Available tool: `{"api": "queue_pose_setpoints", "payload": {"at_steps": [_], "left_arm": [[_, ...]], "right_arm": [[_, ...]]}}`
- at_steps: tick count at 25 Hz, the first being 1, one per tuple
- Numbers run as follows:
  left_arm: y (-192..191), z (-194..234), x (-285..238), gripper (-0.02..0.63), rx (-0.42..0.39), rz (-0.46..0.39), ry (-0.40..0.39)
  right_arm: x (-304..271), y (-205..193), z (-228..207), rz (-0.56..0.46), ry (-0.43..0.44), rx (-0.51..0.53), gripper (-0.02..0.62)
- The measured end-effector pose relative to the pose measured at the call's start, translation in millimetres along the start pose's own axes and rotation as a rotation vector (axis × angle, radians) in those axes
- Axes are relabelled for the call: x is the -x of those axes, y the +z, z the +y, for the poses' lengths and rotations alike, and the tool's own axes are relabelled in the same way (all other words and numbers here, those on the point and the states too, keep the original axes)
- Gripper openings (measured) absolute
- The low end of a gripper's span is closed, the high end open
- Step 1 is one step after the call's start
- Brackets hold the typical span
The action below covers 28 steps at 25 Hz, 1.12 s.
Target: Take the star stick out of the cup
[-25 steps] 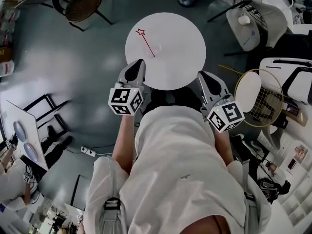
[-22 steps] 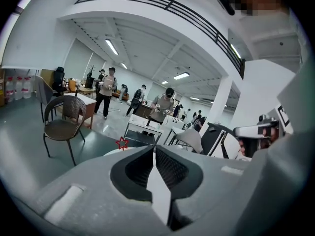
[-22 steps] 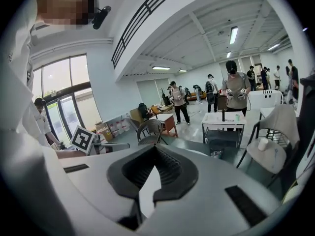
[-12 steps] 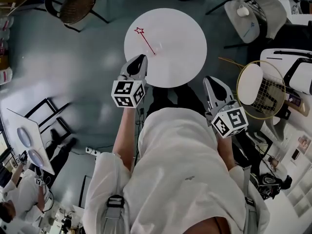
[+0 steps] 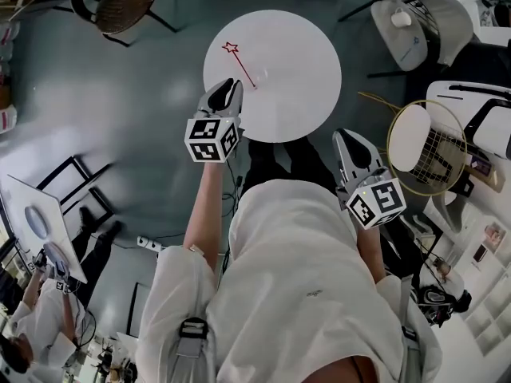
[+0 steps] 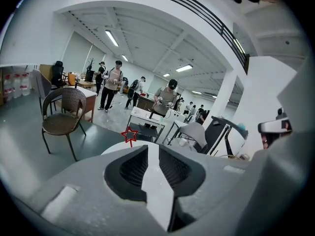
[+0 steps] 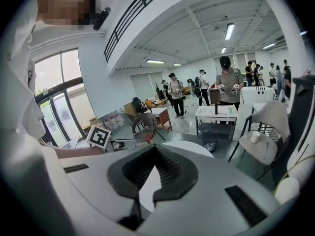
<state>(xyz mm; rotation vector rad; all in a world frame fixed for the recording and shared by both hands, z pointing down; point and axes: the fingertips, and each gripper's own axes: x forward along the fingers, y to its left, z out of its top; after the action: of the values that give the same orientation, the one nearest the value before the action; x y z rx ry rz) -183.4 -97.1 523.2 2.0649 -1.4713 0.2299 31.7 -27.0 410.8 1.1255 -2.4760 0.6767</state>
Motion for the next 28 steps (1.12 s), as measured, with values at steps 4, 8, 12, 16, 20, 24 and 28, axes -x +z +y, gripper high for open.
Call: {"api": "queue_pose_setpoints", "payload": {"at_steps": [4, 8, 12, 16, 20, 24, 28], "left_arm": [[-2, 9, -12, 0.075, 0.004, 0.013, 0.007], [-7, 14, -21, 0.096, -0.004, 0.034, 0.017], [-12, 18, -32, 0.112, -0.003, 0.055, 0.023], [-17, 26, -42, 0.127, 0.008, 0.066, 0.045], [-25, 36, -52, 0.176, 0.019, 0.098, 0.073], [-30, 42, -59, 0.187, 0.052, 0.109, 0.088], [-32, 45, -67, 0.193, 0.051, 0.117, 0.091]], "right_arm": [[-9, -4, 1, 0.021, 0.0, 0.002, 0.006], [-16, 1, 4, 0.015, 0.013, 0.013, 0.006], [-20, 5, 5, 0.012, 0.026, 0.029, 0.006], [-22, 1, 2, 0.026, 0.012, 0.022, 0.006], [-26, -2, 3, 0.038, 0.019, 0.034, 0.006], [-31, -4, 5, 0.051, 0.037, 0.043, 0.006], [-33, -5, 0, 0.063, 0.028, 0.035, 0.008]]}}
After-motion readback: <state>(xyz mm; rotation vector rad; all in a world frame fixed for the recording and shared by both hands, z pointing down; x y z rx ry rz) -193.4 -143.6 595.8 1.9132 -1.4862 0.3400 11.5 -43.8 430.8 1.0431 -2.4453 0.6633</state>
